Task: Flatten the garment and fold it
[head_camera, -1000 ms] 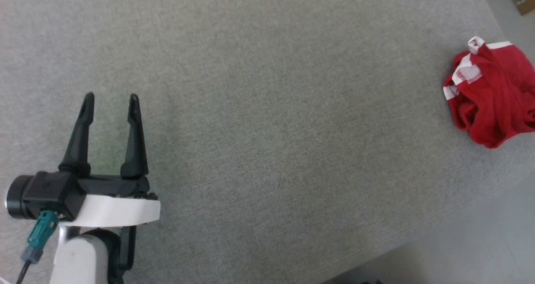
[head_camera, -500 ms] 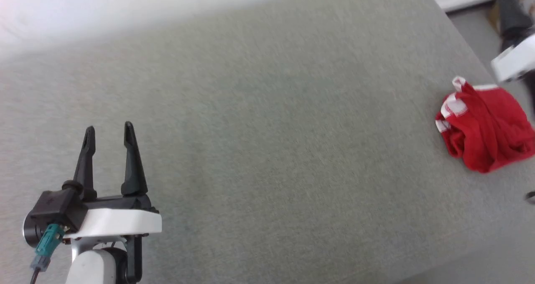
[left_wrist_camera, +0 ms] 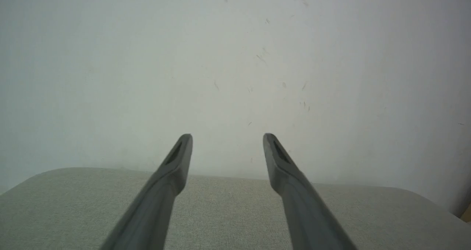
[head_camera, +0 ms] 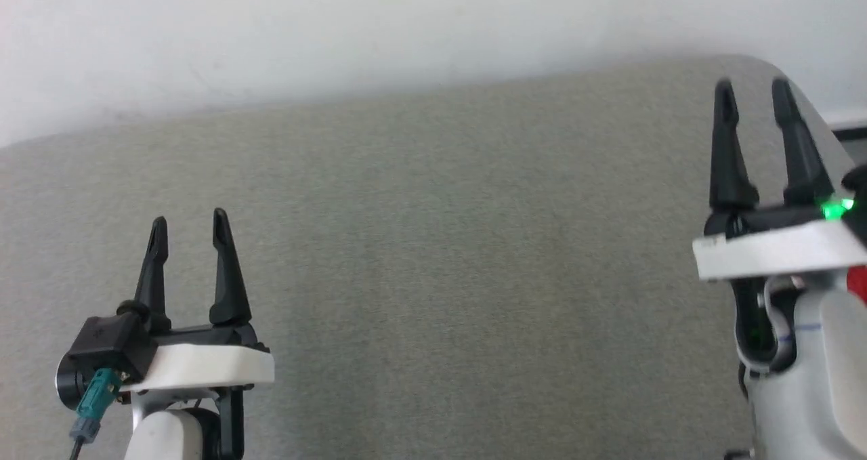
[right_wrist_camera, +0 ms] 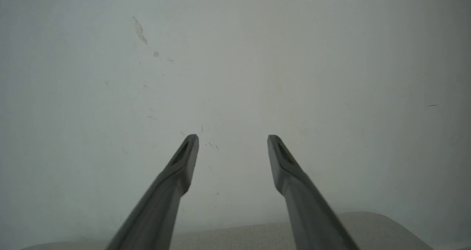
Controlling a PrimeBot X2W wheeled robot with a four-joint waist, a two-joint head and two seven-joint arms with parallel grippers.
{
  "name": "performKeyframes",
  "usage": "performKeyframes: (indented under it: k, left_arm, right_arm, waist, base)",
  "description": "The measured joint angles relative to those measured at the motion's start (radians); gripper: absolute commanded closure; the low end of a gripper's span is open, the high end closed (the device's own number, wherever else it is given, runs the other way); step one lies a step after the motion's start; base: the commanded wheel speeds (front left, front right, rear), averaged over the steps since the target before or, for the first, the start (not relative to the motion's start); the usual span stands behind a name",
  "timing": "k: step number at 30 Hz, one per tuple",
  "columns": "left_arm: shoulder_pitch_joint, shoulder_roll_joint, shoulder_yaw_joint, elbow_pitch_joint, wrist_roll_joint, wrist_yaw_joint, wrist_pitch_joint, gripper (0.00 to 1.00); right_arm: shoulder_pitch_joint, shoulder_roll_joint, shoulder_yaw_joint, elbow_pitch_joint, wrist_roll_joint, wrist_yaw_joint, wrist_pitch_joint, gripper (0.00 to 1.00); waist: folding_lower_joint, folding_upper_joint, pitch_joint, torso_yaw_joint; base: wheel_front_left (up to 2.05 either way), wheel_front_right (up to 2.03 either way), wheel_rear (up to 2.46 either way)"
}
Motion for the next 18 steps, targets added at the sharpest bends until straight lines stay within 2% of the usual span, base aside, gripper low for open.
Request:
performKeyframes:
  k: [7,18]
  left_arm:
    - [0.000,-0.008,-0.002,0.025,0.004,0.013,-0.008,0.00]
    - [0.014,-0.031,-0.013,0.080,0.000,0.032,-0.009,0.00]
  right_arm:
    - [0.163,0.002,0.018,-0.026,0.013,0.000,-0.009,0.00]
    - [0.307,0.003,0.034,-0.055,0.002,0.000,-0.014,0.00]
  waist:
    - [0.0001,0.0000,-0.045,0.062]
    - [0.0003,0.0000,-0.076,0.100]
  base:
    - [0.00,0.00,0.00]
    - [0.00,0.00,0.00]
